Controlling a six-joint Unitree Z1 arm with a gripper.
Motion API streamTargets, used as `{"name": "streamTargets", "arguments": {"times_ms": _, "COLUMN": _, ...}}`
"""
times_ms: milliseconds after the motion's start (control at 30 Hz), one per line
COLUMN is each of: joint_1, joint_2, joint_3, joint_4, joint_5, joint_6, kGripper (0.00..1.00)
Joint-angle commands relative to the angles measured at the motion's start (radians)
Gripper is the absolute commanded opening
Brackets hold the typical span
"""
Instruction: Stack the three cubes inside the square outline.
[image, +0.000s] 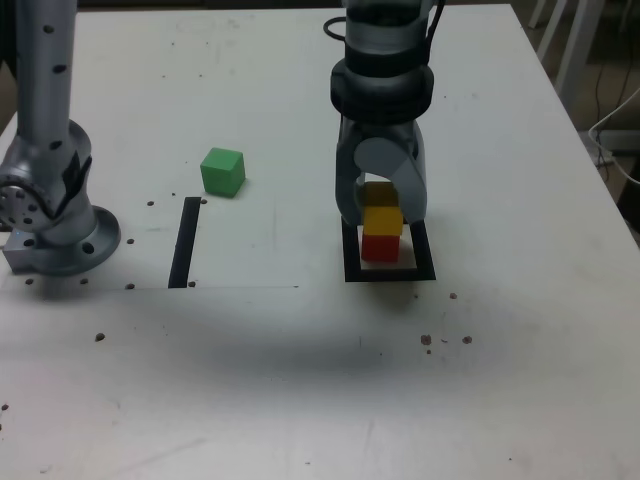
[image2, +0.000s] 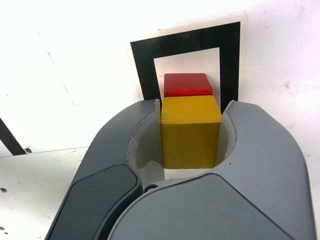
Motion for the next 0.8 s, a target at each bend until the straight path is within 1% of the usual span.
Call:
{"name": "streamTargets", "arguments": {"times_ms": 0, "joint_1": -0.002, "joint_2": 0.006, "joint_3": 0.004, "joint_4": -0.006, "joint_5": -0.002, "joint_6": -0.002, "kGripper": 0.40}}
{"name": "streamTargets", "arguments": {"times_ms": 200, "joint_1": -0.002, "joint_2": 0.005, "joint_3": 0.014, "joint_4": -0.011, "joint_5": -0.002, "joint_6": -0.002, "kGripper": 0.57}}
{"name": "streamTargets", "arguments": {"times_ms": 233, "joint_1": -0.002, "joint_2": 0.005, "joint_3": 0.015, "joint_4": -0.012, "joint_5": -0.001, "joint_6": -0.002, "kGripper": 0.63}}
{"name": "streamTargets", "arguments": {"times_ms": 333, "joint_1": -0.002, "joint_2": 0.003, "joint_3": 0.017, "joint_4": -0.013, "joint_5": 0.000, "joint_6": -0.002, "kGripper": 0.83}}
{"name": "streamTargets", "arguments": {"times_ms": 400, "joint_1": -0.002, "joint_2": 0.002, "joint_3": 0.018, "joint_4": -0.014, "joint_5": 0.002, "joint_6": -0.002, "kGripper": 0.94}}
{"name": "streamTargets", "arguments": {"times_ms": 433, "joint_1": -0.002, "joint_2": 0.001, "joint_3": 0.019, "joint_4": -0.014, "joint_5": 0.003, "joint_6": -0.002, "kGripper": 0.98}}
{"name": "streamTargets", "arguments": {"times_ms": 500, "joint_1": -0.002, "joint_2": -0.001, "joint_3": 0.019, "joint_4": -0.014, "joint_5": 0.004, "joint_6": -0.002, "kGripper": 1.00}}
{"name": "streamTargets", "arguments": {"times_ms": 767, "joint_1": -0.002, "joint_2": -0.020, "joint_3": 0.016, "joint_4": -0.004, "joint_5": 0.014, "joint_6": -0.002, "kGripper": 1.00}}
